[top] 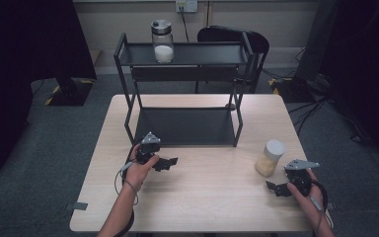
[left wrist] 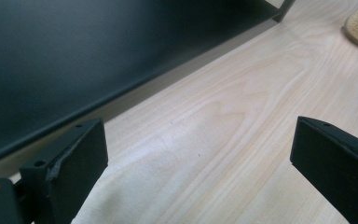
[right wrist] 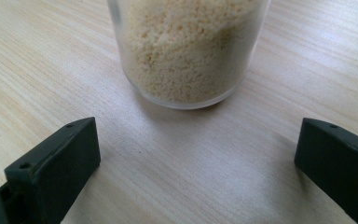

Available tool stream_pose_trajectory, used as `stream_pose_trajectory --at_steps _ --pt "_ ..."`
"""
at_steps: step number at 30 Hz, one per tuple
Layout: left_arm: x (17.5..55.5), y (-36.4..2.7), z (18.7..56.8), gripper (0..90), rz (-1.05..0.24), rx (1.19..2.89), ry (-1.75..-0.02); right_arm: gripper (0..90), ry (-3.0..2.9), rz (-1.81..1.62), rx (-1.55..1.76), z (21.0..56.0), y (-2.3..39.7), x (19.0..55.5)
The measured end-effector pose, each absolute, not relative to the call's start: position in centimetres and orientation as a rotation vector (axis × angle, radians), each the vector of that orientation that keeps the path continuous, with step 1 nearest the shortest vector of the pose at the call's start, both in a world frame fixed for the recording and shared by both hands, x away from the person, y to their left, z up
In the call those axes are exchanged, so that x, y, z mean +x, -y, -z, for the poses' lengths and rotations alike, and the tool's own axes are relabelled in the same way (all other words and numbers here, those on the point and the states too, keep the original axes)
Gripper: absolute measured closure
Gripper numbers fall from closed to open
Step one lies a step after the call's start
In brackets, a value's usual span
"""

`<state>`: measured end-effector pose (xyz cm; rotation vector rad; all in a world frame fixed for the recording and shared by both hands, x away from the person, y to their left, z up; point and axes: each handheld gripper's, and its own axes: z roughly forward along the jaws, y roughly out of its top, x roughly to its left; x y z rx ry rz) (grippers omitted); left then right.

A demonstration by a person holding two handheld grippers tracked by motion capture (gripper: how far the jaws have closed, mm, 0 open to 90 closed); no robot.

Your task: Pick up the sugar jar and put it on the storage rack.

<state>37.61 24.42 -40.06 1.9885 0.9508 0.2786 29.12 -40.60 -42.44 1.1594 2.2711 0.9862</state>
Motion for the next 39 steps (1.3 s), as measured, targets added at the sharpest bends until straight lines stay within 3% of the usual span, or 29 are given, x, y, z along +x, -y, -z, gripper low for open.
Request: stream_pose_trajectory --at_steps 39 --pt "35.6 -21.9 41.2 2.1 -0.304 2.211 -0.860 0.0 -2.270 -0.985 1.165 42.4 40.5 29.1"
